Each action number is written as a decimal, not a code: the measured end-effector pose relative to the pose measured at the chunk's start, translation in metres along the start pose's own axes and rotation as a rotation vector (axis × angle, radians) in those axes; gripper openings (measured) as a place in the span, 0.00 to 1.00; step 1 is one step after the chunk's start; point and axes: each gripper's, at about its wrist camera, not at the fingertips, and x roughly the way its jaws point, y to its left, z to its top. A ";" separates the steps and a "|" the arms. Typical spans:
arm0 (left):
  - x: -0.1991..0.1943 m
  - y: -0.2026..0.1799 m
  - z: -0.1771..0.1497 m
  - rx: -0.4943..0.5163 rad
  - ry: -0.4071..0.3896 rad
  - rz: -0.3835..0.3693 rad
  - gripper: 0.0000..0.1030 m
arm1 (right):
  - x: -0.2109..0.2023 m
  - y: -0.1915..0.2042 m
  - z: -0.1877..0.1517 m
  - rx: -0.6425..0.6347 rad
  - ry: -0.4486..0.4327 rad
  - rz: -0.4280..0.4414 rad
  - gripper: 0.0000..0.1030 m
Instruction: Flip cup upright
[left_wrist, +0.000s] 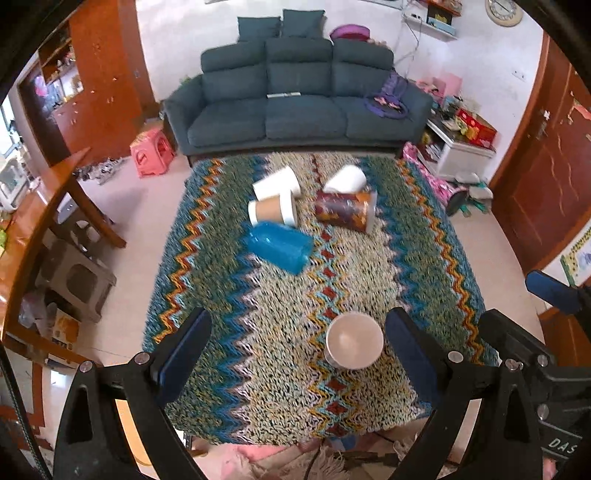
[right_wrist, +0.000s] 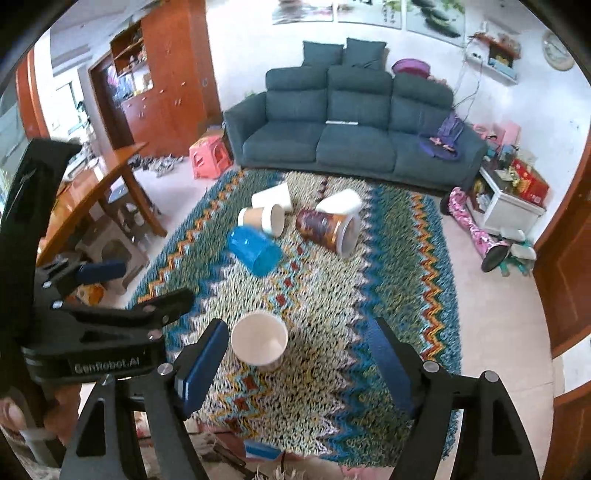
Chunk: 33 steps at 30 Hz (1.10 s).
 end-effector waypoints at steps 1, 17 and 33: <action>-0.003 0.000 0.003 -0.001 -0.007 -0.001 0.94 | -0.002 -0.002 0.005 0.011 -0.005 -0.001 0.76; -0.019 0.004 0.022 -0.033 -0.011 0.027 0.94 | -0.020 0.001 0.035 0.051 -0.030 -0.039 0.76; -0.023 0.002 0.024 -0.028 -0.015 0.021 0.94 | -0.025 -0.002 0.034 0.082 -0.039 -0.048 0.77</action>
